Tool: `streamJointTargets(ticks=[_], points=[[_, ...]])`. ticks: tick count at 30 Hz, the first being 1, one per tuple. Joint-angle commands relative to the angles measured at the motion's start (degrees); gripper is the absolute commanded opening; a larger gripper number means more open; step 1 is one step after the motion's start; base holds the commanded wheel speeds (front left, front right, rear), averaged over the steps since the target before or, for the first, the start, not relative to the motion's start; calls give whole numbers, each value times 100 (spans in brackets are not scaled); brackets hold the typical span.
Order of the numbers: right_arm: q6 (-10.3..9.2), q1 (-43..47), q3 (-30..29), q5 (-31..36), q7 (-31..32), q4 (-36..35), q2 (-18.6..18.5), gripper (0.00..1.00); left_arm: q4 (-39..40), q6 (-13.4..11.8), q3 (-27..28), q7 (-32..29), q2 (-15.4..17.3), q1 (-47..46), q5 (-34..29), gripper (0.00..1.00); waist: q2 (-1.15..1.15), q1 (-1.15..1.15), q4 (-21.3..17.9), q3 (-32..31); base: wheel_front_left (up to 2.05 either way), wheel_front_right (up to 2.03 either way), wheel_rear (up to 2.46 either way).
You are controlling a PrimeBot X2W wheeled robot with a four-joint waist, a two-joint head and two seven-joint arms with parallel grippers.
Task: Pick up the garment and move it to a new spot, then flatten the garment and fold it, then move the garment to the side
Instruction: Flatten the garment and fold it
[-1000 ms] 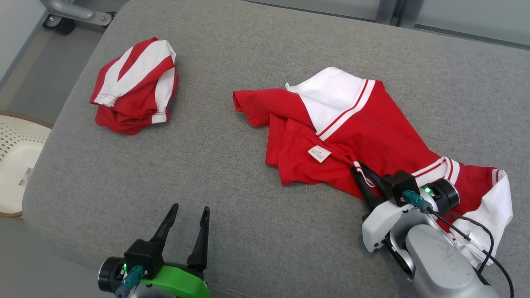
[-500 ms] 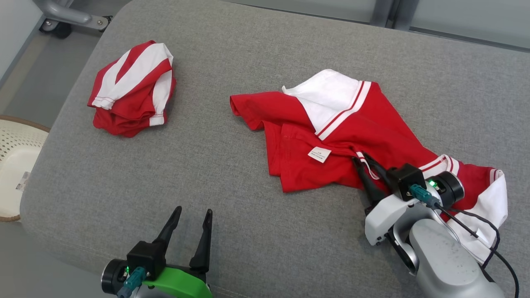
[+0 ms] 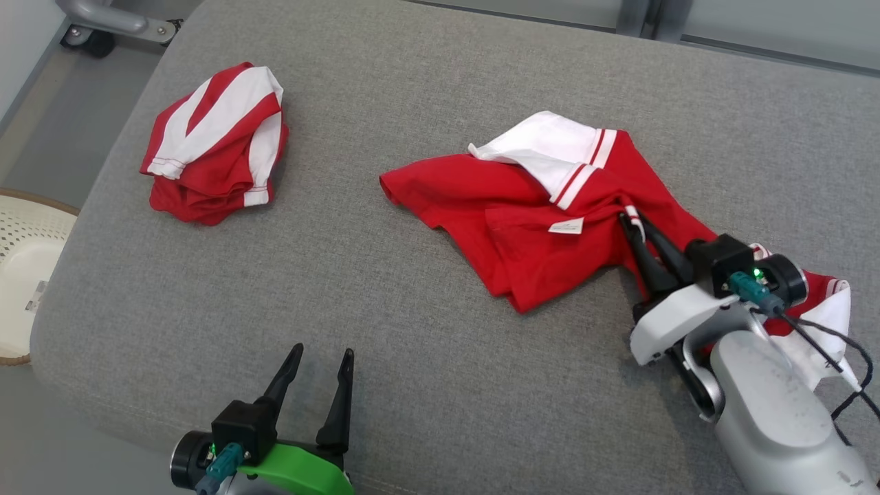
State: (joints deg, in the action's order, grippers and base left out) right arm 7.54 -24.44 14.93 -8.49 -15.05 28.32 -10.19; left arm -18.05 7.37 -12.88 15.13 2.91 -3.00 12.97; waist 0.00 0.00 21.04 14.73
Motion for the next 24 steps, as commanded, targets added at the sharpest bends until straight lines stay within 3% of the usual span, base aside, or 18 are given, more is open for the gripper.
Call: streamJointTargets(ticks=[1,5,6,7,8,13,16,24], points=[[-10,-235,-129,24,-21,57,-146,0,1,14,-33,2,-1,-98,0,100,0,0,17,52,0,0,0],[-10,-858,-282,180,2,752,-390,0,-50,16,-181,2,-2,-196,5,100,0,0,88,139,0,0,0],[-10,-1051,-382,166,7,962,-402,8,-69,16,-242,2,-1,-223,17,100,0,0,117,166,0,0,0],[-10,-1266,-497,223,7,1192,-447,49,-81,17,-309,2,-1,-272,29,100,0,0,146,189,0,0,0],[-10,-1422,-633,289,8,1434,-481,100,-95,17,-388,2,-1,-318,25,100,0,0,176,196,0,0,0],[-9,-1880,-1207,619,23,2210,-490,100,-144,17,-628,2,2,-446,60,100,0,0,241,150,0,0,0],[-10,-1946,-1626,816,-16,2331,-364,100,-126,17,-691,3,3,-486,73,100,0,0,151,30,0,0,0],[-9,-751,-1935,598,-17,825,90,100,-42,17,-719,2,4,-488,-4,100,0,0,-510,-441,0,0,0]])
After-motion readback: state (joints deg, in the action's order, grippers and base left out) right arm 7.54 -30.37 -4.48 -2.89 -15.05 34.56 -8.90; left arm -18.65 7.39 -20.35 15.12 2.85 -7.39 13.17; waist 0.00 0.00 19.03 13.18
